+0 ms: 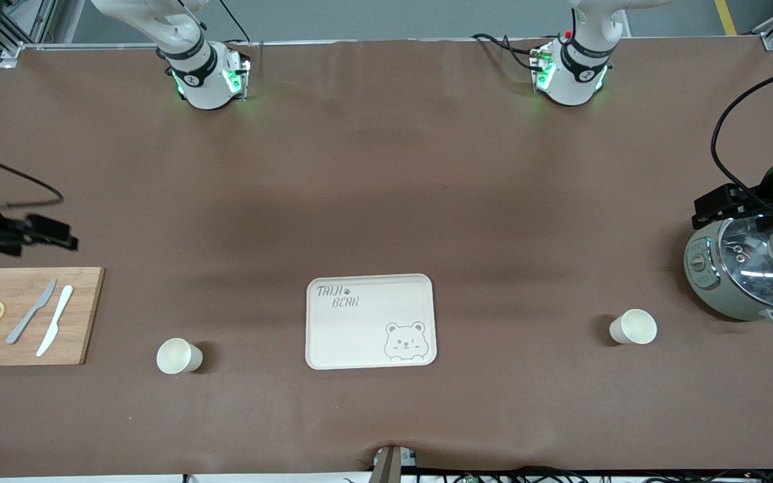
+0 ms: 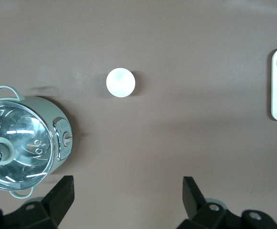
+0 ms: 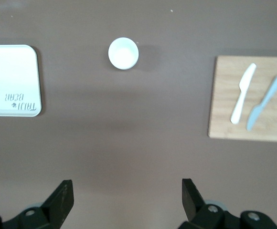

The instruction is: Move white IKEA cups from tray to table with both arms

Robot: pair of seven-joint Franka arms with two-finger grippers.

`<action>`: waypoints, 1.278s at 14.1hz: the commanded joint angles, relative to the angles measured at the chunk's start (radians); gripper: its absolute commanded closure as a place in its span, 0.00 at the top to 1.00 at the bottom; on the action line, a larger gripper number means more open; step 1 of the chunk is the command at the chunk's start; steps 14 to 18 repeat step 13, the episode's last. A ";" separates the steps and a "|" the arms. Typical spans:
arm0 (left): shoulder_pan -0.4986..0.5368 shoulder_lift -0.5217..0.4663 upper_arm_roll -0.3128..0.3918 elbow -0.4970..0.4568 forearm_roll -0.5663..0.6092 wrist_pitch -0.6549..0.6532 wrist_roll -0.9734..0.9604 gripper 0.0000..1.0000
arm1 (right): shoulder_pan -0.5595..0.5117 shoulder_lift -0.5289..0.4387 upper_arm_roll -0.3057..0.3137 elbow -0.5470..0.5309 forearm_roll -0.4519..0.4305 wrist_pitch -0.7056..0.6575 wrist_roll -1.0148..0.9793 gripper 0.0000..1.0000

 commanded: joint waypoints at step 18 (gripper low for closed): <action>0.018 -0.011 0.004 -0.003 -0.054 0.006 -0.029 1.00 | -0.034 -0.344 -0.002 -0.216 -0.057 0.003 0.047 1.00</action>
